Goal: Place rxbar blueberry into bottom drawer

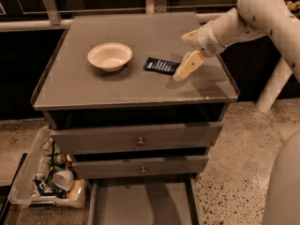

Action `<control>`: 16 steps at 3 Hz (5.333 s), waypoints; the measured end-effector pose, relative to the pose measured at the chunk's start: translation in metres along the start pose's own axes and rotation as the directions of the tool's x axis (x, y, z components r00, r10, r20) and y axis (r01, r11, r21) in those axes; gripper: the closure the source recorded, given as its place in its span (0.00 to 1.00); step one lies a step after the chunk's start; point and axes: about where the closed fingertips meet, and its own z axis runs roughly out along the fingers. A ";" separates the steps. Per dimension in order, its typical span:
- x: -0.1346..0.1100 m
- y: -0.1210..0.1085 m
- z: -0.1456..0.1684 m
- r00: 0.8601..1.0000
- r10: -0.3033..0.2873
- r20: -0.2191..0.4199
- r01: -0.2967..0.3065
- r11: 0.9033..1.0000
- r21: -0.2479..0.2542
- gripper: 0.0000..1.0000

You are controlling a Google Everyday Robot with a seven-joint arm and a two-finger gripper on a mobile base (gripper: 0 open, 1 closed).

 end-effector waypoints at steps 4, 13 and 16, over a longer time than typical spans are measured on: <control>-0.012 0.003 0.035 0.999 0.035 -0.038 -0.038 0.997 -0.062 0.00; 0.003 0.003 0.051 0.971 0.165 -0.173 -0.162 0.986 0.032 1.00; 0.004 0.013 0.017 0.974 0.164 -0.158 -0.151 0.984 0.096 1.00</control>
Offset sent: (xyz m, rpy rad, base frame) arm 0.0106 0.0244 -0.0057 0.0077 0.0689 0.0496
